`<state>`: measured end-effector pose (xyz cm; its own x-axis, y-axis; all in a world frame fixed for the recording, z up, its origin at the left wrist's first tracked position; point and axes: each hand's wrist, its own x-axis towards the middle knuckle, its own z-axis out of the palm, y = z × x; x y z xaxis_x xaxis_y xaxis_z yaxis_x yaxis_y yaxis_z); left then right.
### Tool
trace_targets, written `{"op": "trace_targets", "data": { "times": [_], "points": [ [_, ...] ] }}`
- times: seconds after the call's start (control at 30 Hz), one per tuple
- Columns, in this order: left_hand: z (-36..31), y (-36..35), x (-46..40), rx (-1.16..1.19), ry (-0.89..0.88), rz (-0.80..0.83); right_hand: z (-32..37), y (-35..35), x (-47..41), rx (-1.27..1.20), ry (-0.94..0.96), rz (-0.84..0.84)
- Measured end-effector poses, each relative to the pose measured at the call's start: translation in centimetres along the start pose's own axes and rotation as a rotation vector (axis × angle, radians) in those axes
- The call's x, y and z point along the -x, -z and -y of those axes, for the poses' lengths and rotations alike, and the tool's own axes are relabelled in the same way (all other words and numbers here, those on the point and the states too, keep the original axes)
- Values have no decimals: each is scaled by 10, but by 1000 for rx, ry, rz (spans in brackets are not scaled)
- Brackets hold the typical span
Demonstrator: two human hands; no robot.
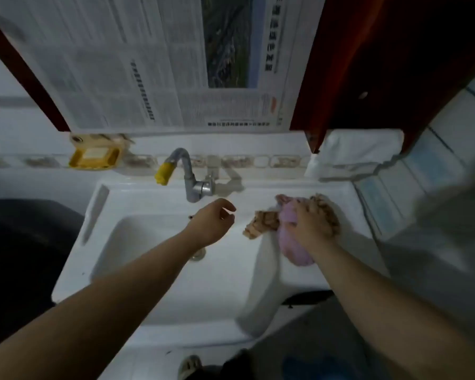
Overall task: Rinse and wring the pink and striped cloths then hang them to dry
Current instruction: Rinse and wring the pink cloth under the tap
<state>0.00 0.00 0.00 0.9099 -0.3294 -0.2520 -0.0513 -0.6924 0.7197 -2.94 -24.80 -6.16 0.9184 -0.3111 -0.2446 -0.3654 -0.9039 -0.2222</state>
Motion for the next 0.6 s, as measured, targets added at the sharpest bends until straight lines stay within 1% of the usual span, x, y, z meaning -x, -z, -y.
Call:
{"op": "trace_targets", "data": {
  "times": [0.03, 0.1, 0.17, 0.2, 0.27, 0.33, 0.47, 0.53, 0.6],
  "points": [
    [2, -5, -1, 24, 25, 6, -6, -2, 1, 64, -22, 28],
    [7, -14, -4, 38, 66, 0, -18, -11, 1, 159, 15, -6],
    [10, -23, -6, 43, 88, 4, -26, -16, 1, 181, 64, -131],
    [10, -26, -6, 44, 90, 4, -27, -15, 2, 154, 82, -202],
    [7, -30, -9, 43, 82, -10, -28, -3, 4, 76, 112, -330],
    [2, -33, -13, 34, 77, -18, -29, 15, 7, -6, 121, -420],
    [-16, -33, -21, 70, 19, -41, -20, 62, 12, -237, 108, -535],
    [-29, -31, -26, 109, -23, -55, -13, 89, 14, -409, 157, -611],
    [-42, -27, -28, 205, -73, -43, 0, 120, 20, -546, 239, -682]
  ]
}}
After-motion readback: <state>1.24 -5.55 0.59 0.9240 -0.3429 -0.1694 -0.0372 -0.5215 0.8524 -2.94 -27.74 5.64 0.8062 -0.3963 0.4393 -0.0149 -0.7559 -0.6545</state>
